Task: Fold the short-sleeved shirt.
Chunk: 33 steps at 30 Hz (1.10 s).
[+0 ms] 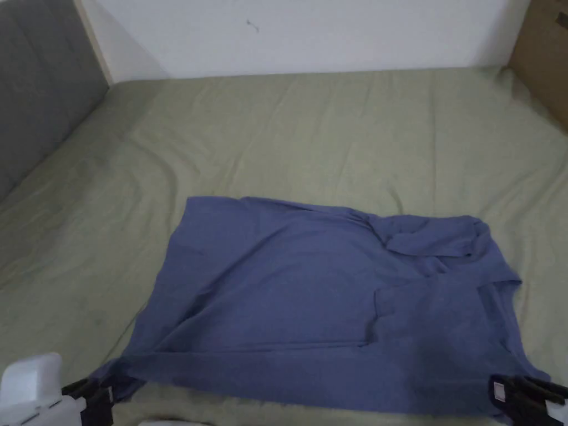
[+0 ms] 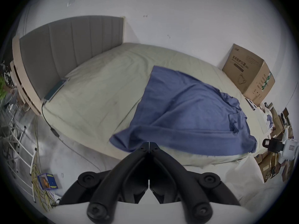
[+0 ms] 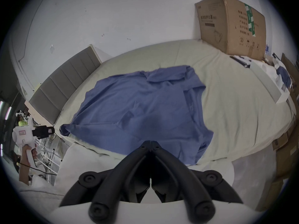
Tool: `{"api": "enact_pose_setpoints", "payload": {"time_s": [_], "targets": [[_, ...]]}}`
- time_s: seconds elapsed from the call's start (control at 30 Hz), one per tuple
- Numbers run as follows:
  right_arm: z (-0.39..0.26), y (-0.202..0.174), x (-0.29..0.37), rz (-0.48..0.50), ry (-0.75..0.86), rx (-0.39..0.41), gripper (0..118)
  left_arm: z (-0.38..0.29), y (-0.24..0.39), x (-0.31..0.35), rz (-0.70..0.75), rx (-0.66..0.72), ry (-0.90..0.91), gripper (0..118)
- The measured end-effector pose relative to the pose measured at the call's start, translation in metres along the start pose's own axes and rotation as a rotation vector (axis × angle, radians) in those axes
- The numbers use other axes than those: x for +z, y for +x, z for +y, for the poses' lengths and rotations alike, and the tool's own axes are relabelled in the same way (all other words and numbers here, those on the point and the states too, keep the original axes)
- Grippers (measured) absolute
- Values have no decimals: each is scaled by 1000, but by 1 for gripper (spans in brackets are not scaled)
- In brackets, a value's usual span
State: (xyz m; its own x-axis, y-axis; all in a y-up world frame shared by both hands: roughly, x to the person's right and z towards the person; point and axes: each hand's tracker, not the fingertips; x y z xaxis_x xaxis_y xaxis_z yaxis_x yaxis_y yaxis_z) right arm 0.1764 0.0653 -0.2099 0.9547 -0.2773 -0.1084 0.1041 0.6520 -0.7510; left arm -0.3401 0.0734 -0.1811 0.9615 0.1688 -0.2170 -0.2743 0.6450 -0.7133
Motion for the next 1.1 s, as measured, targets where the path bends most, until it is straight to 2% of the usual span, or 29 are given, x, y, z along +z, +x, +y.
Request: {"api": "enact_pose_setpoints", "payload": {"time_s": [0.37,0.4,0.47,0.5,0.6,0.7,0.77,0.8,0.87,0.9,1.07,1.1], "targets": [[1,9,-2,-6,-24,-32,0,3,-19,-18,19,28,-14,0],[1,9,-3,-8,-27,-30,0,6,-22,-21,17,27,-16,8],[0,9,-5,-7,-42,-25,0,12,-27,-29,16,16,-22,83],[0,9,-7,-7,-47,-25,0,16,-28,-33,25,8,-30,110],[1,7,-8,-3,-58,-25,0,24,-35,-46,60,-9,-15,117],[2,6,-11,0,-69,-22,0,27,-42,-63,51,-4,-46,116],[1,8,-16,3,-81,-26,0,26,-49,-81,17,25,-123,108],[1,9,-16,2,-85,-30,0,24,-51,-86,9,27,-108,93],[2,8,-16,4,-90,-45,0,20,-49,-92,10,28,-132,12],[2,9,-15,4,-91,-51,0,19,-44,-90,6,15,-127,2],[3,20,-6,-14,-82,-42,0,29,-34,-72,-1,15,-99,2],[4,23,-4,-28,-72,-33,8,31,-35,-68,-3,22,-93,2]]}}
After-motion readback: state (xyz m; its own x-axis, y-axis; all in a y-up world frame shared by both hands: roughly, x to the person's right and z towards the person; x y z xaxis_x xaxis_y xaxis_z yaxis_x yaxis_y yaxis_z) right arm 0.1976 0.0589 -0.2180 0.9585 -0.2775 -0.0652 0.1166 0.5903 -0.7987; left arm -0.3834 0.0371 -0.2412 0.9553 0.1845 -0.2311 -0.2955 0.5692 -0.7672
